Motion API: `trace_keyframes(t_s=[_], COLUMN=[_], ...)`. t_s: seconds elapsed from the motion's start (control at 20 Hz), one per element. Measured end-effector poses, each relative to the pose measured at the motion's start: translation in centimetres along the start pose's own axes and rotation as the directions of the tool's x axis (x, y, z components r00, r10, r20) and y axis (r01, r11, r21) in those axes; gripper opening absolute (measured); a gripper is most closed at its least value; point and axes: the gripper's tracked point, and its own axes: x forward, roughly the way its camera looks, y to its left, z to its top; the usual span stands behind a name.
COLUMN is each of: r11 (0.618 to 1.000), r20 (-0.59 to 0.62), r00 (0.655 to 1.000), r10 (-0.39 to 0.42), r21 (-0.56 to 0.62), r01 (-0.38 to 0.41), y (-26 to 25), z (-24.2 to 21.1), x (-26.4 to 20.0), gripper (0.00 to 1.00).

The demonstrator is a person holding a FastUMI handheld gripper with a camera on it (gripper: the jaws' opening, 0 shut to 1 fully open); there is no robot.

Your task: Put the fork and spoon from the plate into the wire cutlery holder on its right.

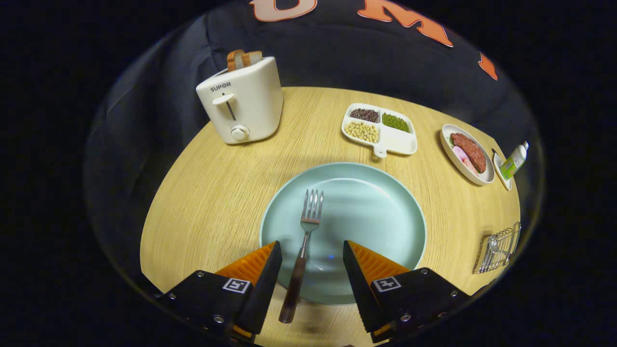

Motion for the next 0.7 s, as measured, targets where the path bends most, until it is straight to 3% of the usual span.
trace_keyframes(t_s=[0.25, 0.35, 0.5, 0.7], r11=[1.0, 1.0, 0.997, 0.992], r20=[-0.135, -0.182, -0.211, -0.223], r00=[0.991, 0.983, 0.977, 0.973], r10=[0.018, 0.003, 0.043, 0.06], r21=[-0.011, 0.007, 0.067, 0.12], r01=[-0.019, -0.002, -0.029, -0.034], y=[0.4, -0.6, -0.6, -1.3], z=[-1.8, -2.1, -2.0, -1.7], x=[1.0, 1.6, 1.7, 1.1], gripper=[0.53, 0.38, 0.13, 0.07])
